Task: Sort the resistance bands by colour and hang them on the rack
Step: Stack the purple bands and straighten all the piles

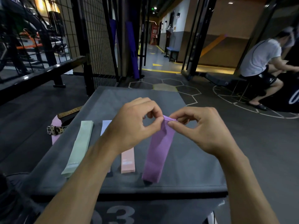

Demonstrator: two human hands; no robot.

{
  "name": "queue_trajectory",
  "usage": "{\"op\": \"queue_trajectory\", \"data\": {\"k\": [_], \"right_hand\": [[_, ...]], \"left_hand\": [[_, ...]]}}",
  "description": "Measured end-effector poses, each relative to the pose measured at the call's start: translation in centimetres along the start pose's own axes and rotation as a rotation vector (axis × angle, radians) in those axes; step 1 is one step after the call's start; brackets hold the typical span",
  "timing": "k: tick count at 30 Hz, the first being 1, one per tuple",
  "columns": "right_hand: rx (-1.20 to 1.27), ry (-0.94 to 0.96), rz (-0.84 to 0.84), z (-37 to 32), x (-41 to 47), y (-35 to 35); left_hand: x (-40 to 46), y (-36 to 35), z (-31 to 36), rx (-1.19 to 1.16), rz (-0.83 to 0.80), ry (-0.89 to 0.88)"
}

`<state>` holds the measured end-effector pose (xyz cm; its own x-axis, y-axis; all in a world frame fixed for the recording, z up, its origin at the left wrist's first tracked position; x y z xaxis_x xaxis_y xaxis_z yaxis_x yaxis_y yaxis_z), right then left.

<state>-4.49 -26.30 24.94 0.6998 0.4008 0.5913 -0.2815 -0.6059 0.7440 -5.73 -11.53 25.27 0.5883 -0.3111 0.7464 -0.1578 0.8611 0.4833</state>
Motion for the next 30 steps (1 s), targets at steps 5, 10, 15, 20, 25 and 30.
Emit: {"op": "queue_trajectory", "data": {"k": [5,10,15,20,25,30], "right_hand": [[0.156,-0.024,-0.066,0.0,-0.8,-0.2],[0.376,-0.076,-0.111,0.3,-1.1,-1.1],[0.41,-0.085,-0.096,0.0,-1.1,-1.0],[0.351,-0.051,-0.064,-0.7,-0.9,-0.8],[0.285,-0.009,0.05,-1.1,-0.6,-0.2],[0.409,-0.056,0.067,-0.6,-0.3,-0.3]], "left_hand": [[-0.2,0.0,0.1,-0.165,-0.051,0.054],[-0.3,0.6,0.0,-0.19,-0.024,0.068],[-0.2,0.7,0.2,-0.19,-0.017,0.077],[-0.1,1.4,0.3,-0.163,0.013,0.074],[0.0,1.5,0.7,-0.182,0.009,0.078],[-0.2,1.4,0.7,-0.238,-0.005,0.095]]}}
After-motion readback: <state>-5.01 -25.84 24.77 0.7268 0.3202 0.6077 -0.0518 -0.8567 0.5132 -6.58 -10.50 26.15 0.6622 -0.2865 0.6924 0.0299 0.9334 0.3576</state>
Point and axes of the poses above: each hand's wrist, its own x-axis towards the middle knuckle, its own y-axis out of the back of the hand, z = x × y, the point moved 10 cm from there along x, towards the middle knuckle, and after that the axes turned 12 degrees about -x, right-handed, at the moved point
